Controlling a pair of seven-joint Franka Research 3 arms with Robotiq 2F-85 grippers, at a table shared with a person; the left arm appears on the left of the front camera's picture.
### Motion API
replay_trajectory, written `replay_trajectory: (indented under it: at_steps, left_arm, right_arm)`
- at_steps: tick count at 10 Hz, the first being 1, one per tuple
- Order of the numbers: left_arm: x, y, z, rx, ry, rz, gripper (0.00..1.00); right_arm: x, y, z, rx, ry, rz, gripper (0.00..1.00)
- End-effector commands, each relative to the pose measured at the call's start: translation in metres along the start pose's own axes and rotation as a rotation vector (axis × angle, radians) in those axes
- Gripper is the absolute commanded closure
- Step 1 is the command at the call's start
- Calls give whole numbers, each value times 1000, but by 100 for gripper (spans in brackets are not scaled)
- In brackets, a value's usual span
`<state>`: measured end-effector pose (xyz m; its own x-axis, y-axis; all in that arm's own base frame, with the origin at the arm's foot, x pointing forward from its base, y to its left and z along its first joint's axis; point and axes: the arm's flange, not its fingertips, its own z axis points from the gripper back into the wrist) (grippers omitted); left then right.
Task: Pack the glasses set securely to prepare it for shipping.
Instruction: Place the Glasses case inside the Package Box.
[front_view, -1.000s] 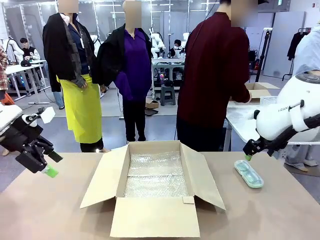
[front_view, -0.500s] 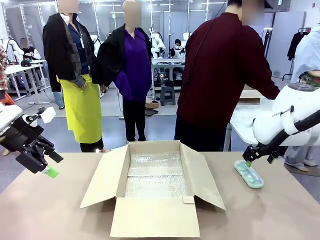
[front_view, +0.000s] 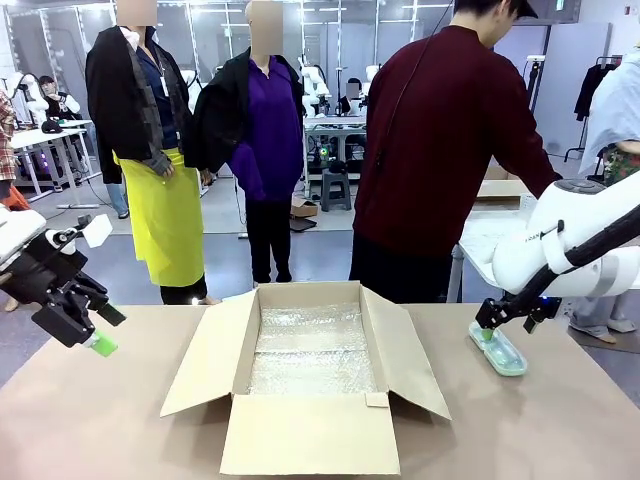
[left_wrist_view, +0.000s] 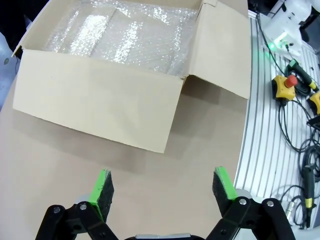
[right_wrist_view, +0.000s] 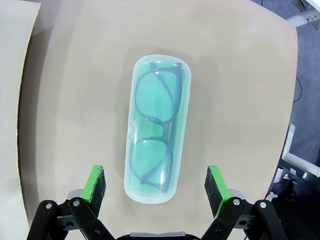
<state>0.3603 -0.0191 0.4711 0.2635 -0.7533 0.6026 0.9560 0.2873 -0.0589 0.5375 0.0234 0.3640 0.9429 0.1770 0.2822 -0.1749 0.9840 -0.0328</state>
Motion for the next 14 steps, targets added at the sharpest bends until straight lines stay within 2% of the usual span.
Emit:
replay_trajectory:
  at_steps: [1,4,6,9,14]
  left_arm:
    - [-2,0,1,-17,-29,-18,0]
    - [-2,0,1,-17,-29,-18,0]
    - [-2,0,1,-17,-29,-18,0]
    - [-2,0,1,-17,-29,-18,0]
    - [-2,0,1,-17,-29,-18,0]
  right_arm:
    - [-5,-1,7,-1,-4,-3,0]
    - [10,8,6,-25,-3,16,0]
    - [28,2,-7,63,70,44,0]
    - [42,1,-27,26,94,13,0]
    - [40,-6,-52,16,174,-12,0]
